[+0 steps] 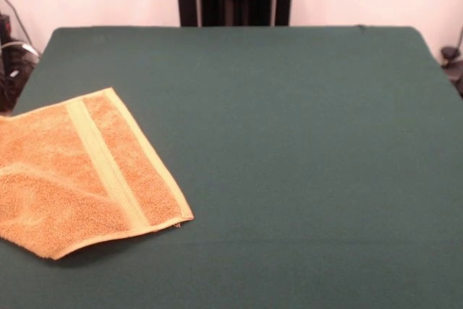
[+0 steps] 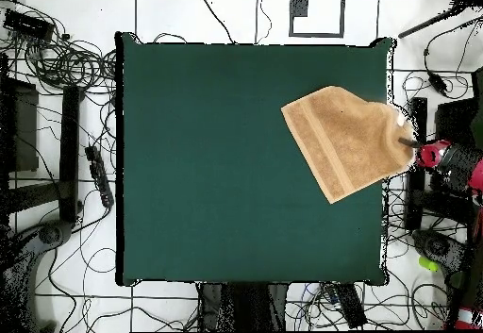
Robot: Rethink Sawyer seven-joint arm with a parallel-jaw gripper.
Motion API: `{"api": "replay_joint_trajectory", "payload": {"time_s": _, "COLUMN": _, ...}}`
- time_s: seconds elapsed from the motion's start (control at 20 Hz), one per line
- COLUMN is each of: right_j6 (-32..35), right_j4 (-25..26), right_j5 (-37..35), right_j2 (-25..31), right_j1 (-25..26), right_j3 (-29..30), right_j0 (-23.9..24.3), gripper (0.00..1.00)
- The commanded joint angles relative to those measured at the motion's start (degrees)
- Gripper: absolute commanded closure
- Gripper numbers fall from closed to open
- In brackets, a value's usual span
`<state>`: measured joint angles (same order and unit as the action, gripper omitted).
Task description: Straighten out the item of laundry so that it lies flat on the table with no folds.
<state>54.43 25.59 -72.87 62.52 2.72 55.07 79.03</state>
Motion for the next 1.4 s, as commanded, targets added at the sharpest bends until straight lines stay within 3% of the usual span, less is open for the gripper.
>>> {"api": "replay_joint_trajectory", "payload": {"time_s": 0.05, "right_j6": 5.0, "right_j4": -3.0, "right_j5": -1.2, "right_j2": -6.8, "right_j1": 1.5, "right_j3": 3.1, "right_j0": -5.5, "gripper": 1.00}}
{"api": "replay_joint_trajectory", "payload": {"time_s": 0.9, "right_j6": 2.8, "right_j4": -7.1, "right_j5": -5.4, "right_j2": -11.1, "right_j1": 0.6, "right_j3": -0.4, "right_j0": -8.8, "gripper": 1.00}}
{"api": "replay_joint_trajectory", "payload": {"time_s": 0.95, "right_j6": 2.6, "right_j4": -7.7, "right_j5": -5.1, "right_j2": -11.7, "right_j1": 0.4, "right_j3": -0.4, "right_j0": -9.0, "gripper": 0.00}}
{"api": "replay_joint_trajectory", "payload": {"time_s": 1.4, "right_j6": 3.1, "right_j4": -8.5, "right_j5": -6.7, "right_j2": -13.5, "right_j1": 0.0, "right_j3": -1.6, "right_j0": -10.4, "gripper": 0.00}}
